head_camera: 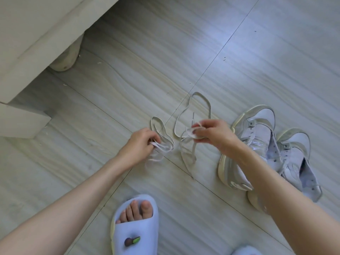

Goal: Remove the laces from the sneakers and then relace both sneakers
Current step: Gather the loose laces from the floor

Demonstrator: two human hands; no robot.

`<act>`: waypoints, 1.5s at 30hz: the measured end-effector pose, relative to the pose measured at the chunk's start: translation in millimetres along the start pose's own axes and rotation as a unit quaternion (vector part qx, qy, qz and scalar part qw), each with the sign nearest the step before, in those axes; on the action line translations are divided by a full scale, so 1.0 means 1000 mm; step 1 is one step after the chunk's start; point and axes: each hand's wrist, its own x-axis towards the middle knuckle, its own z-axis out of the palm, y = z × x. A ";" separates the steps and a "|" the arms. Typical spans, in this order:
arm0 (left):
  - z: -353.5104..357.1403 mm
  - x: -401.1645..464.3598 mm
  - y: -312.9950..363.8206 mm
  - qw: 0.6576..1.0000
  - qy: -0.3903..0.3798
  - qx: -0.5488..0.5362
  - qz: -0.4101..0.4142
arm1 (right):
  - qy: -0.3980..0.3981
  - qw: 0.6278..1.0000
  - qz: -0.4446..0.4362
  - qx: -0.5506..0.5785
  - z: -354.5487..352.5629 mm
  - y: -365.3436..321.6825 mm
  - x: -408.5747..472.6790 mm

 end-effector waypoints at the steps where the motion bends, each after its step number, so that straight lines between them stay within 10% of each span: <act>1: -0.004 0.005 0.003 0.999 0.038 -0.013 0.003 | 0.059 0.994 -0.046 -0.084 -0.003 -0.002 0.005; 6: -0.009 0.005 0.002 0.995 0.009 0.091 0.028 | 0.026 0.795 -0.173 -0.581 -0.006 0.009 0.022; 13: 0.011 0.012 -0.013 0.921 -0.121 0.357 0.099 | 0.006 0.677 -0.178 -0.715 0.005 0.022 0.056; 22: -0.003 0.000 -0.016 0.971 -0.078 0.174 0.142 | 0.034 0.729 -0.249 -0.637 0.018 0.050 0.028; 26: 0.005 -0.007 -0.004 0.998 -0.021 0.032 0.045 | 0.114 0.948 -0.116 -0.274 0.027 0.047 0.018; 29: 0.000 -0.007 0.011 0.984 -0.002 -0.177 -0.036 | 0.078 0.995 -0.052 0.031 0.026 0.033 0.009; 33: -0.005 0.000 0.011 0.941 0.072 -0.298 -0.146 | 0.142 0.984 -0.061 -0.093 0.019 0.033 0.014; 36: 0.005 0.002 -0.001 0.954 0.172 -0.156 -0.192 | 0.219 0.922 -0.140 -0.287 0.020 0.046 0.015; 41: 0.024 -0.024 -0.032 0.976 0.120 0.180 0.014 | 0.088 0.759 -0.180 -0.620 0.027 0.088 0.007; 45: 0.034 -0.039 -0.053 0.933 0.085 0.333 0.110 | 0.171 0.698 -0.273 -0.640 0.031 0.093 0.005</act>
